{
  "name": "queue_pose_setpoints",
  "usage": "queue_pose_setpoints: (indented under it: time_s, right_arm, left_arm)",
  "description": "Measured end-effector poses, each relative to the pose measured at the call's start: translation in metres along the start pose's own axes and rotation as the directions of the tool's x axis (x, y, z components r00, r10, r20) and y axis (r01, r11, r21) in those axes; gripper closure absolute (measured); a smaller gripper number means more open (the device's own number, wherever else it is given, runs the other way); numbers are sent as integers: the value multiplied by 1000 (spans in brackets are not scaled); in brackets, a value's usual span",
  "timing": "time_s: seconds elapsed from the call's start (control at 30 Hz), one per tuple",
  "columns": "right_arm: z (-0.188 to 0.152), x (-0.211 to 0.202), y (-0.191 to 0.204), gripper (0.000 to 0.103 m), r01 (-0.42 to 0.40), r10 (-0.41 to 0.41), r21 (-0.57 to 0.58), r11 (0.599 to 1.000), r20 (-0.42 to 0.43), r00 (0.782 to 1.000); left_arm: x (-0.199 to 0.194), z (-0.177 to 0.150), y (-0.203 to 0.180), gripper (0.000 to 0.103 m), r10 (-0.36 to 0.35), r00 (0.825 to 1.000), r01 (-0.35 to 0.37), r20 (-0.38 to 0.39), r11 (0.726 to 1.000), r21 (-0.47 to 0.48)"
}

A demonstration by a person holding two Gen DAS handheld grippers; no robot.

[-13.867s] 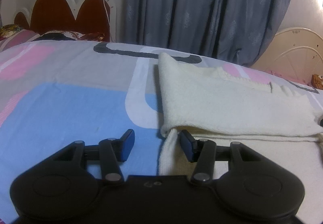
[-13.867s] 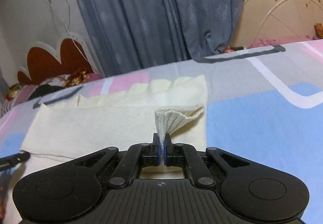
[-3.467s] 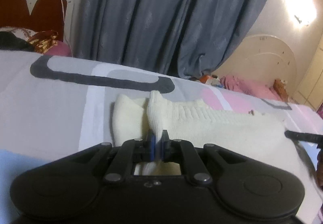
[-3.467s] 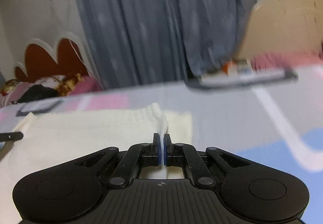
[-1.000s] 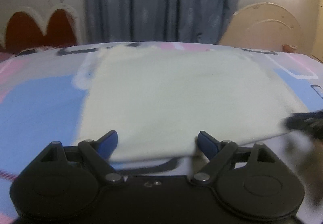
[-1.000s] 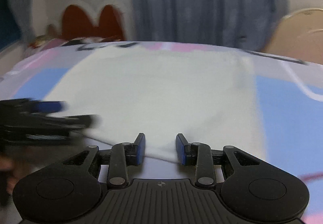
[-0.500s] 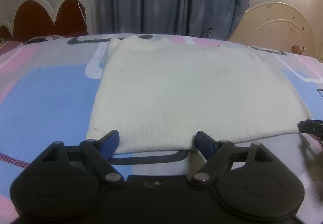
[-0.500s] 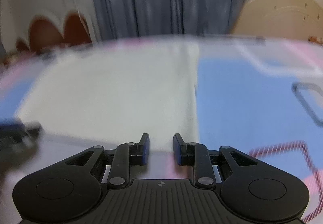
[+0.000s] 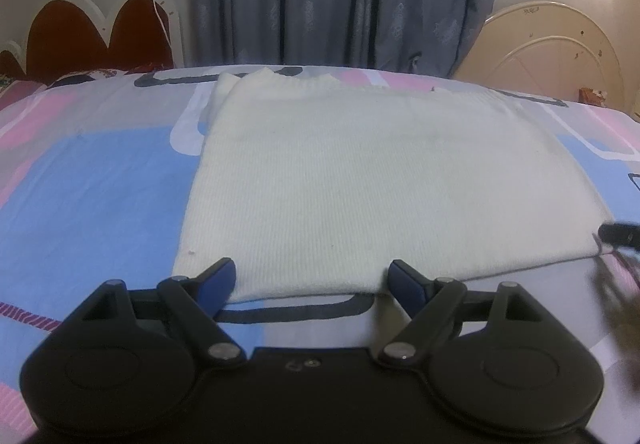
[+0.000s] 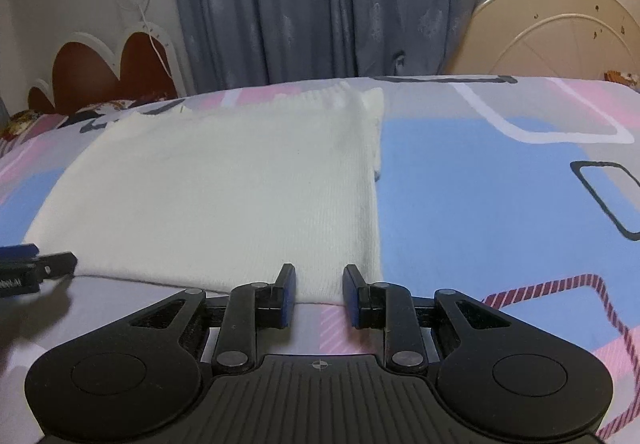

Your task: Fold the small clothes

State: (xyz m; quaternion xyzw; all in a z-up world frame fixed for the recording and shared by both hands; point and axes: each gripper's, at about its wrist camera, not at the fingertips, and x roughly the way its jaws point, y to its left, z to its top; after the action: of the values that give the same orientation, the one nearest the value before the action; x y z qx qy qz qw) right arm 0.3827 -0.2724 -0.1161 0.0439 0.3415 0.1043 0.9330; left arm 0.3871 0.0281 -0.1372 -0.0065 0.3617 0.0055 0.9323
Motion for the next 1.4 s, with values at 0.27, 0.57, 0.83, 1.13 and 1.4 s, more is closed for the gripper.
queue_pose_setpoints:
  time_s: [0.27, 0.57, 0.83, 1.13, 1.4]
  right_arm:
    - [-6, 0, 7, 77, 15, -17, -72, 997, -30, 999]
    - [15, -10, 14, 96, -110, 107, 51, 993, 55, 993]
    - [50, 34, 55, 103, -207, 206, 26, 978, 61, 977]
    - [70, 98, 90, 103, -245, 245, -11, 969, 42, 969]
    - [56, 117, 90, 103, -238, 238, -29, 971, 7, 971]
  left_arm:
    - [-17, 1, 11, 21, -7, 1000, 8, 15, 998, -67]
    - [-13, -34, 84, 48, -215, 970, 235, 111, 723, -650]
    - [14, -29, 89, 46, -199, 954, 300, 224, 618, -727]
    - [37, -24, 105, 93, -165, 961, 275, 221, 519, -809]
    - [32, -17, 103, 96, -200, 942, 335, 270, 621, -709]
